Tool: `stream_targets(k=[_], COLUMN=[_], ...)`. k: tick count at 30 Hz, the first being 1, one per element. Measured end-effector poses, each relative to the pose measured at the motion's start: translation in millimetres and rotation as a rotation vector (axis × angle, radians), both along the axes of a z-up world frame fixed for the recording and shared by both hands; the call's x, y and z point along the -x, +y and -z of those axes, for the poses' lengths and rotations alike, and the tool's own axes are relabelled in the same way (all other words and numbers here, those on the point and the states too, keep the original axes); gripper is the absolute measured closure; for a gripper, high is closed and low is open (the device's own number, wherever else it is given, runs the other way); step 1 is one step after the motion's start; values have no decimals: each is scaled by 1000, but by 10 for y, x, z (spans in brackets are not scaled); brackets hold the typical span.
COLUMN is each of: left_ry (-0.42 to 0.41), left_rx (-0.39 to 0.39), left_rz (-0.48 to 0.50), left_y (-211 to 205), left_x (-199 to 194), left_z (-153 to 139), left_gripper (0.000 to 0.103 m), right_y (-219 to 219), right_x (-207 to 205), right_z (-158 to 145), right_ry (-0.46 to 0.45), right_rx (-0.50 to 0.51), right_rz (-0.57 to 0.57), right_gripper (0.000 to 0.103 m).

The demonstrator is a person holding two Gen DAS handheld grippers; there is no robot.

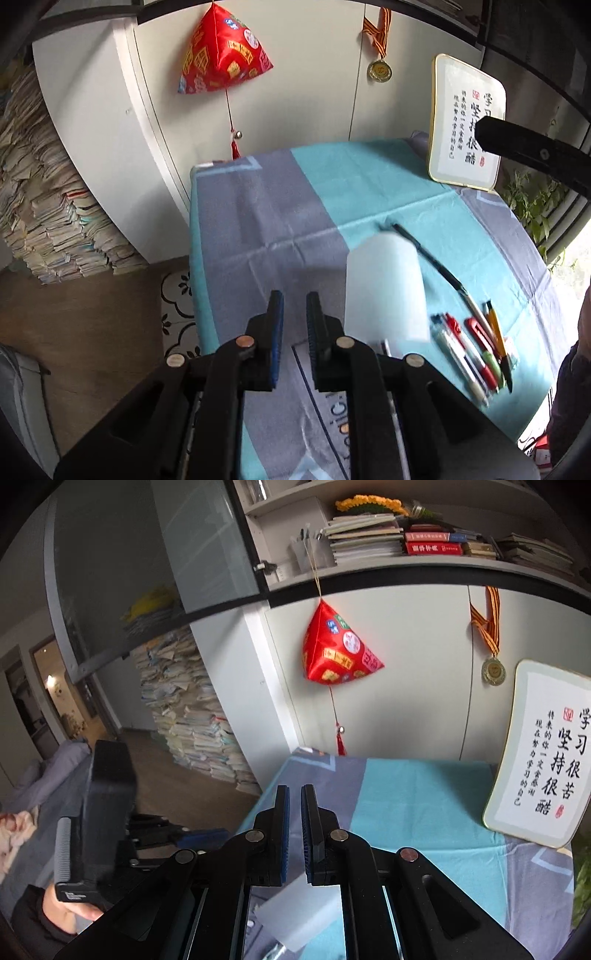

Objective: Organize stationery

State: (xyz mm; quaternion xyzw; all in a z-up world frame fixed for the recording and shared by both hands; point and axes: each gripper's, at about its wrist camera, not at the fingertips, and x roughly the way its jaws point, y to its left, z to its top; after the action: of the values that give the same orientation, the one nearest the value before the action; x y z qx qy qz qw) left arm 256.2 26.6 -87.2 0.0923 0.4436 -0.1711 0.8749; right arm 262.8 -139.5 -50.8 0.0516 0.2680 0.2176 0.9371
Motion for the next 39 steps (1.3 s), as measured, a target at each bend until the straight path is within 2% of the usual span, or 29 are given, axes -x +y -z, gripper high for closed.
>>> stream_targets(k=[1, 3, 5, 6, 8, 9, 10, 13, 16, 18, 20, 22, 25, 27, 31, 32, 35, 39], left_ry=[5, 36, 60, 56, 59, 60, 62, 58, 52, 49, 43, 38, 31, 23, 9, 8, 14, 24], left_rx=[3, 19, 29, 31, 41, 50, 54, 54, 86, 101, 105, 102, 102, 110, 120, 121, 132, 148], left_rz=[-5, -22, -23, -25, -33, -37, -45, -77, -103, -117, -119, -121, -115, -112, -112, -112, -113, -112], left_y=[29, 67, 54, 46, 29, 40, 38, 85, 189, 239, 262, 280, 297, 321, 343, 347, 364, 375], left_x=[80, 189, 273, 314, 364, 379, 383, 399, 448, 478, 506, 524, 550, 569, 581, 584, 586, 573], left_z=[77, 225, 352, 397, 477, 509, 541, 585, 585, 572, 560, 553, 534, 514, 474, 472, 477, 489], left_gripper=[90, 71, 62, 62, 60, 57, 56, 56, 55, 54, 52, 52, 52, 52, 52, 52, 52, 52], right_y=[-20, -55, -81, -67, -11, 17, 61, 330, 630, 758, 792, 762, 641, 545, 376, 359, 395, 436], right_x=[49, 160, 261, 316, 354, 354, 371, 458, 467, 422, 350, 267, 204, 168, -87, -154, -334, -632], right_z=[94, 275, 438, 542, 753, 851, 931, 1070, 1153, 1227, 1291, 1347, 1340, 1270, 1051, 986, 804, 725], right_ry=[15, 52, 82, 87, 114, 127, 128, 72, -4, -20, -12, 22, 48, 95, 294, 318, 364, 527], right_rx=[5, 18, 52, 92, 181, 196, 209, 349, 493, 548, 567, 542, 481, 400, 210, 198, 245, 261], right_rz=[-13, -32, -36, -30, 4, 5, -4, 14, 41, 48, 97, 122, 183, 154, 46, 46, 39, -6], right_gripper=[96, 95, 95, 91, 69, 51, 44, 44, 44, 44, 49, 78, 89, 95, 97, 98, 98, 99])
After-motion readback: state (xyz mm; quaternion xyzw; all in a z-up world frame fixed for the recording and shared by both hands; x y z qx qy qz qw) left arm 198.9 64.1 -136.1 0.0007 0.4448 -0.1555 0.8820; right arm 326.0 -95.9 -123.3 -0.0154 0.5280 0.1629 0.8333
